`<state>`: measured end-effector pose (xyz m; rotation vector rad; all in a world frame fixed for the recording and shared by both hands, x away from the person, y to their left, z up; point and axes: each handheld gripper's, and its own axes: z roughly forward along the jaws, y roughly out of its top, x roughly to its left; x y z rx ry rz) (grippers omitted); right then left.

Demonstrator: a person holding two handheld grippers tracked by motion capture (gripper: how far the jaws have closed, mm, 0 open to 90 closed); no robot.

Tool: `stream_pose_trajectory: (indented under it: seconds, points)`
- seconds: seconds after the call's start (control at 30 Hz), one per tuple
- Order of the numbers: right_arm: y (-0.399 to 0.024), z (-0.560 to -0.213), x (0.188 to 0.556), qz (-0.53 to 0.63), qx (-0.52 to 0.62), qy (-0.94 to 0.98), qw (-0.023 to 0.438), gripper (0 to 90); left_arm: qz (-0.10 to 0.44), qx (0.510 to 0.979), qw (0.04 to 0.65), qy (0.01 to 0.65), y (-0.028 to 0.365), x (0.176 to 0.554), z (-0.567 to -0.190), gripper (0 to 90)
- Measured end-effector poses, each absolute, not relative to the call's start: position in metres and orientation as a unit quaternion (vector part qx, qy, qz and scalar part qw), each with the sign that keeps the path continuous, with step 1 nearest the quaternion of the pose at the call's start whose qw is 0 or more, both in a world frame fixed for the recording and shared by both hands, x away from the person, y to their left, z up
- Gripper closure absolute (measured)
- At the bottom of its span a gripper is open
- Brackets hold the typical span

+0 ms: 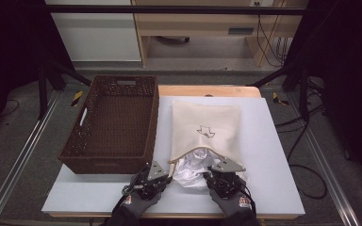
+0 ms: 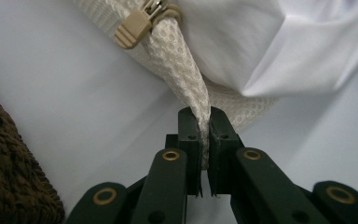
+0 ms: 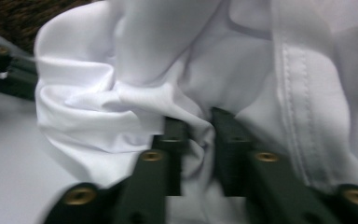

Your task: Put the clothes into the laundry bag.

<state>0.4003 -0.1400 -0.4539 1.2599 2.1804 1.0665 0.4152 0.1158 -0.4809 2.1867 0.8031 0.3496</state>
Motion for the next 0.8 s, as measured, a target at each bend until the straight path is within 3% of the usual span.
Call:
stream_pose_trajectory:
  seconds: [0.1,0.43,0.67,0.8]
  points:
    - [-0.138,-0.453,0.409,0.378,0.461,0.775,0.209,84.8,0.134,0.857,0.387,0.313,0.117,0.414,-0.477,85.2]
    - [-0.116,-0.453,0.454,0.346,0.494,0.748,0.278,84.5,0.130,0.856,0.394,0.309,0.127,0.413,-0.469,85.3]
    - [-0.128,-0.449,0.437,0.403,0.465,0.742,0.265,72.3,0.130,0.851,0.400,0.313,0.125,0.415,-0.470,82.6]
    - [-0.146,-0.432,0.414,0.439,0.449,0.734,0.258,67.0,0.134,0.844,0.411,0.316,0.125,0.416,-0.468,74.4]
